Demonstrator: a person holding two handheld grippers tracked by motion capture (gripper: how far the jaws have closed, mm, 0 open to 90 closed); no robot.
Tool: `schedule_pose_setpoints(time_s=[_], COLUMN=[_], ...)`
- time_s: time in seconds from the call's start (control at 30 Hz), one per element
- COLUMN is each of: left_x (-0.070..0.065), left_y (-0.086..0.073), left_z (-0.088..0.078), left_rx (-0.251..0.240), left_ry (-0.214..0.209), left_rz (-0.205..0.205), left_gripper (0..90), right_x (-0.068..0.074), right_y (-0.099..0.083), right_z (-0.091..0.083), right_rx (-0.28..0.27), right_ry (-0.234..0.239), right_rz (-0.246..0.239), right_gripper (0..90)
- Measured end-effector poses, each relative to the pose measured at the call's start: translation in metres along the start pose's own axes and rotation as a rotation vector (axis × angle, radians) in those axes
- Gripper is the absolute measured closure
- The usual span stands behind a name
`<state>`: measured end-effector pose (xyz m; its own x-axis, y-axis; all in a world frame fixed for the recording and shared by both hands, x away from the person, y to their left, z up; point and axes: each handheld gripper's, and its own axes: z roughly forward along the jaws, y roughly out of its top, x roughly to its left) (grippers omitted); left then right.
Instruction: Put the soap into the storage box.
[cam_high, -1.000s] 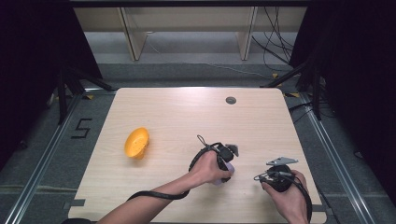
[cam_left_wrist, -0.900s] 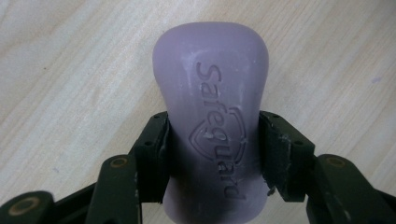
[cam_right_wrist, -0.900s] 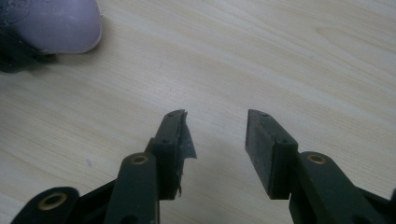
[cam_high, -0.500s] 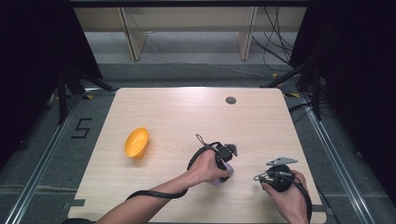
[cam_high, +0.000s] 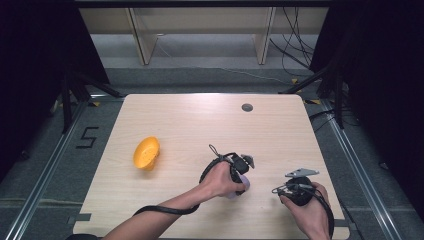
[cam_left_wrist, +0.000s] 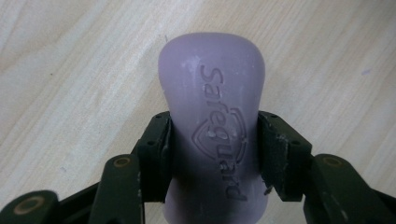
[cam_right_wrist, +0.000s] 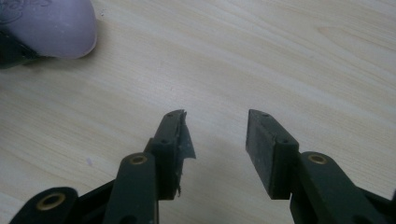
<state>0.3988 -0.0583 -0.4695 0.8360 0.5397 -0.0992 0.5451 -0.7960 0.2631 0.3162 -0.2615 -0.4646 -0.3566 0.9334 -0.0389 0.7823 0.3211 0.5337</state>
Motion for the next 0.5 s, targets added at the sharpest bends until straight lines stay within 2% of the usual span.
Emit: schedule_pose_setpoints(time_s=[0.27, 0.5], left_x=[0.001, 0.008], left_y=[-0.008, -0.017], left_z=[-0.005, -0.022], left_rx=[-0.025, -0.087], left_ry=[-0.001, 0.007], left_rz=[0.006, -0.018], left_gripper=[49.2, 49.3], right_x=[-0.001, -0.001], right_y=[0.0, -0.001], right_z=[0.0, 0.0], right_rx=[0.003, -0.003], right_ry=[0.005, 0.004], right_rz=[0.0, 0.001], right_gripper=[57.0, 56.8])
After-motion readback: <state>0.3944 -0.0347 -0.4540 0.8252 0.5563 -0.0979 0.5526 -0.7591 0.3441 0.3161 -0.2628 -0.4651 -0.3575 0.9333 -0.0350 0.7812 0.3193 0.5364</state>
